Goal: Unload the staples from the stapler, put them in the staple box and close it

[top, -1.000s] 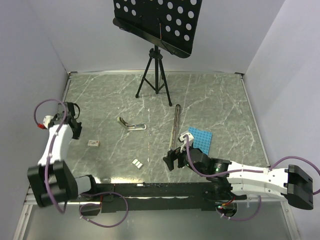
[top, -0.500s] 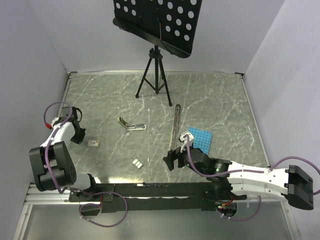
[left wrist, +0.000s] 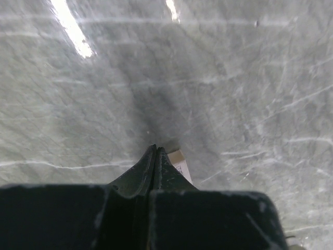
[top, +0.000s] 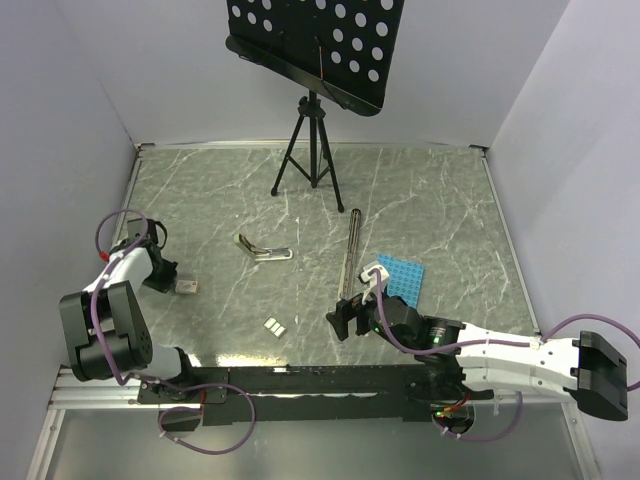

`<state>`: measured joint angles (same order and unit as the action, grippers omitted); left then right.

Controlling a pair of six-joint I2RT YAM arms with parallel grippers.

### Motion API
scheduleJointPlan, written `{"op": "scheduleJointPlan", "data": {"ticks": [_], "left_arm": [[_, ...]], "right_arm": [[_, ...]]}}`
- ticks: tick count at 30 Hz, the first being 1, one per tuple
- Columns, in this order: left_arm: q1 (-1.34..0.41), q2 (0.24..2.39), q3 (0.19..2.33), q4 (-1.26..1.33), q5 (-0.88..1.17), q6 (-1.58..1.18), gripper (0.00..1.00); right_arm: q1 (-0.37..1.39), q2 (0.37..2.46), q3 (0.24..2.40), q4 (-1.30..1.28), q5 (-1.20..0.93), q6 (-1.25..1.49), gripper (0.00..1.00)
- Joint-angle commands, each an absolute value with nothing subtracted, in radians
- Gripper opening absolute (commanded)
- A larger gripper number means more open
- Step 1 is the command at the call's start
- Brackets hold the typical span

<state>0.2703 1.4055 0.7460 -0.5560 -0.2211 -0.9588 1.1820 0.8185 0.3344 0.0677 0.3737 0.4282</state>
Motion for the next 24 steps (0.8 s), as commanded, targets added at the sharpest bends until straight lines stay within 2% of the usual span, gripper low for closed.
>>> {"op": "scheduleJointPlan", "data": {"ticks": [1,9,24], "left_arm": [[0.250,1.407,0.741,-0.528,-0.176,-0.963,0.01],[0.190,1.367,0.742,-0.558,-0.184,-0.985,0.01],[0.137,1.264,0.606,-0.520,-0.098,-1.034,0.01]], "right_arm": [[1.187,0.796,0.331,0.098,0.390,0.430,1.00],[1.189,0.787,0.328,0.098,0.391,0.431,1.00],[1.187,0.810,0.334,0.110,0.384,0.428,1.00]]}}
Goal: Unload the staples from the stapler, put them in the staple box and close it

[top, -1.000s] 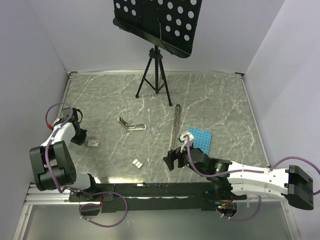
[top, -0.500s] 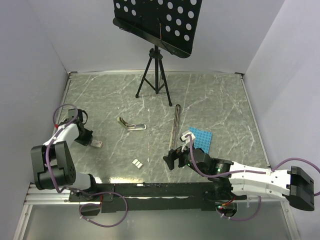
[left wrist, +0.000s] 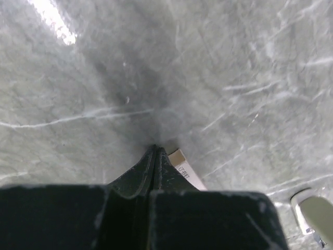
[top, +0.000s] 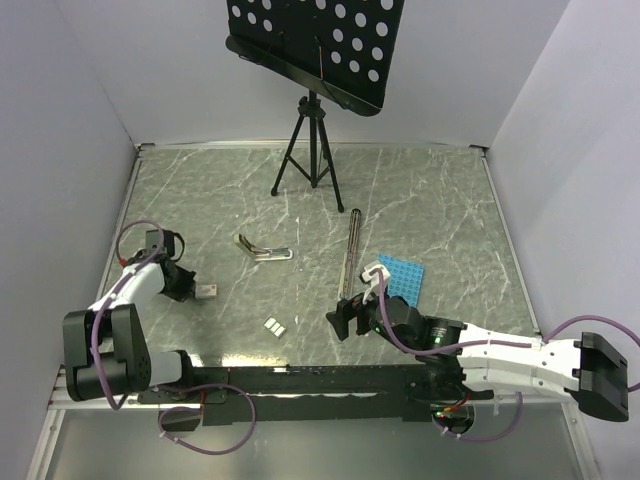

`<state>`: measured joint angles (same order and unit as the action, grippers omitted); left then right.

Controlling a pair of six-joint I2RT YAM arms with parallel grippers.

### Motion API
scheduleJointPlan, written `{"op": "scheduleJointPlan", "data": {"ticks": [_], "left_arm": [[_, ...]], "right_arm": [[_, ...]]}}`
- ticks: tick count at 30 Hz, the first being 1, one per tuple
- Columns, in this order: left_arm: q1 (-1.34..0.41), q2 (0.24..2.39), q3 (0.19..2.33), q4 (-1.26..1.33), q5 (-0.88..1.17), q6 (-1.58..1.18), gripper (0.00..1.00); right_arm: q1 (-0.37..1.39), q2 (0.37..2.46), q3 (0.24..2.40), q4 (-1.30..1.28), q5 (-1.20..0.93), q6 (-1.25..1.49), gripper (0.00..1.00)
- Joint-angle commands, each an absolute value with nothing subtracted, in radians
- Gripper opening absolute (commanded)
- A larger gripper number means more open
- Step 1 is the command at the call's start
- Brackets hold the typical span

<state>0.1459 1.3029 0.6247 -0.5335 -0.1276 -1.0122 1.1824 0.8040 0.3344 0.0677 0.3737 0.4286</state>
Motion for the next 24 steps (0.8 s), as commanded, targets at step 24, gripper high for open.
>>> {"op": "scheduleJointPlan", "data": {"ticks": [24], "left_arm": [[-0.018,1.049,0.690,-0.491,0.003,-0.971,0.01]], "right_arm": [[1.201,1.020,0.443,0.150,0.304,0.445,0.99]]}}
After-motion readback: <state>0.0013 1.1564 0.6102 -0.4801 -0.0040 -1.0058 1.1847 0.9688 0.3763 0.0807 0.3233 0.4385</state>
